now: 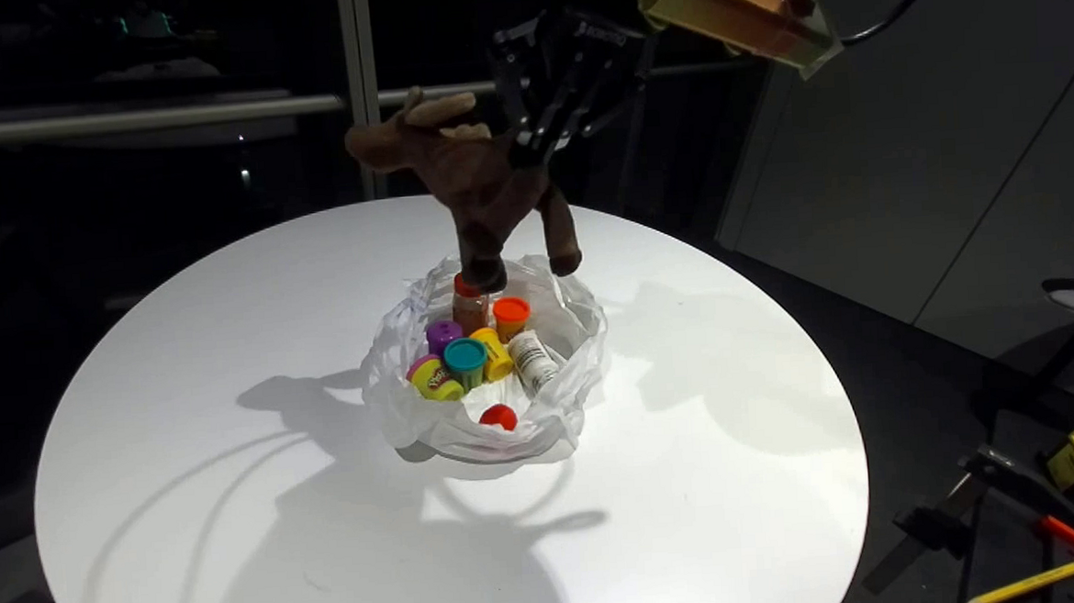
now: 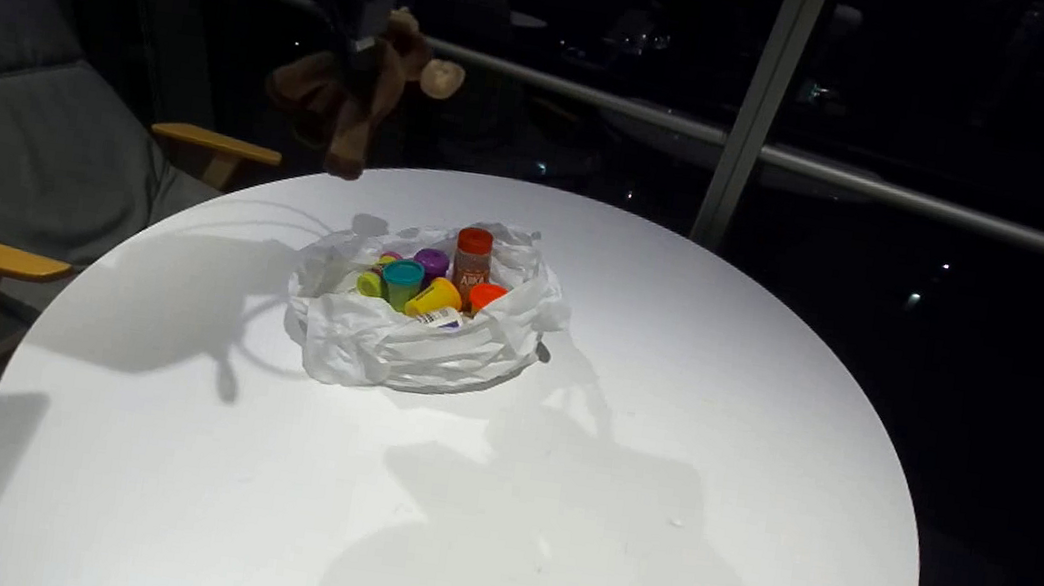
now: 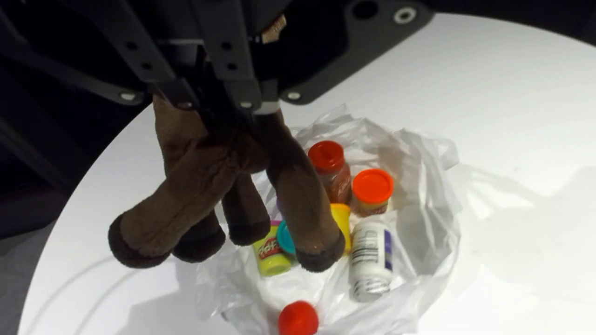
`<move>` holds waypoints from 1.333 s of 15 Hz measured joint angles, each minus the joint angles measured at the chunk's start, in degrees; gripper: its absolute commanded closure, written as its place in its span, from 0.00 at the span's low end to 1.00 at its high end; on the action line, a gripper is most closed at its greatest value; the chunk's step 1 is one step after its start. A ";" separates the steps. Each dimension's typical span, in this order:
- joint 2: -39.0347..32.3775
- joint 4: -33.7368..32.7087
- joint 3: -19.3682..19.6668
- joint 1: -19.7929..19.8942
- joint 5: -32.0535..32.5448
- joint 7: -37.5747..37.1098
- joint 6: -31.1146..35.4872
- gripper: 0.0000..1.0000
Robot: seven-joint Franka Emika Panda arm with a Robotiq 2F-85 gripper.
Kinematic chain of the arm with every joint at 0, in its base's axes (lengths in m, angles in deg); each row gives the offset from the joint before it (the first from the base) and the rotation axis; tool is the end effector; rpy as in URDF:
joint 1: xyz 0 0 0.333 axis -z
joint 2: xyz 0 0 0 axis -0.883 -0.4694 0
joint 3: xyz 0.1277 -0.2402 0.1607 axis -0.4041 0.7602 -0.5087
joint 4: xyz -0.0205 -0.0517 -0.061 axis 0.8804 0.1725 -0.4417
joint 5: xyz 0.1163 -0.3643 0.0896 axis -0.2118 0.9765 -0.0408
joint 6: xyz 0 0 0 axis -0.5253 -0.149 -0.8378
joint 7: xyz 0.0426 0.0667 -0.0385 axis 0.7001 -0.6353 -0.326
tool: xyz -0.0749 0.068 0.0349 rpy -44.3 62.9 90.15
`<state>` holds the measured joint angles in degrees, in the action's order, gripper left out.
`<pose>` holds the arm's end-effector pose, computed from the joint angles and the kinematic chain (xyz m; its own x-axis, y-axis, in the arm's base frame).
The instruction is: Put the objects on the table into the plastic bag.
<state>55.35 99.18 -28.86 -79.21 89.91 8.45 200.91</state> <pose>0.5375 0.1518 0.3675 0.8880 -0.2436 0.3900 -0.1935 -0.9674 -0.1635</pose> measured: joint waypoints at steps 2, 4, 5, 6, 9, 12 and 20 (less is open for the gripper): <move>-2.69 -0.20 -2.63 1.57 -4.93 2.77 0.84 0.89; -5.89 -0.55 -4.33 3.24 -9.75 6.37 1.54 0.89; -7.47 -1.00 -4.98 4.04 -11.79 8.10 1.62 0.89; -8.98 -1.64 -5.59 4.83 -13.59 9.66 1.63 0.89; -12.90 -4.22 -6.50 6.59 -16.32 12.43 1.63 0.89; -16.18 -6.94 -5.87 7.38 -16.30 12.82 2.01 0.89; -24.93 -12.08 -4.28 8.23 -16.19 14.85 4.18 0.89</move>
<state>30.42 87.10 -33.14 -70.97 73.72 23.29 205.10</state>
